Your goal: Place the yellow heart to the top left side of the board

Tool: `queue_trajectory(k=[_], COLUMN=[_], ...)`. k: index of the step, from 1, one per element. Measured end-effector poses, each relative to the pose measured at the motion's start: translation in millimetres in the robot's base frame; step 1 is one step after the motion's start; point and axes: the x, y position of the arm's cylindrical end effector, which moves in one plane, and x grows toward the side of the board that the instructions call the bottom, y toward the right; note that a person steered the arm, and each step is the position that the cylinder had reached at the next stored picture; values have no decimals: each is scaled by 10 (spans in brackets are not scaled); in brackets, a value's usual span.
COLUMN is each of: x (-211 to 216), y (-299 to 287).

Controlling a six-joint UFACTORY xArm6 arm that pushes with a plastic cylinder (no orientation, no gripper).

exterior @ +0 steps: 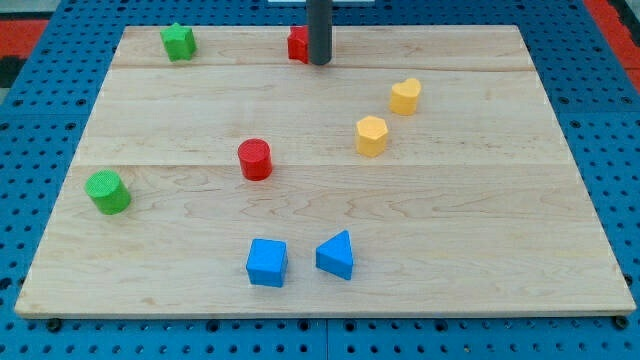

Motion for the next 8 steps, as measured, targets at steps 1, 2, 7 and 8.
queue_trajectory(k=[1, 2, 7, 8], x=[213, 537, 770, 475], y=[-31, 167, 1498, 1497])
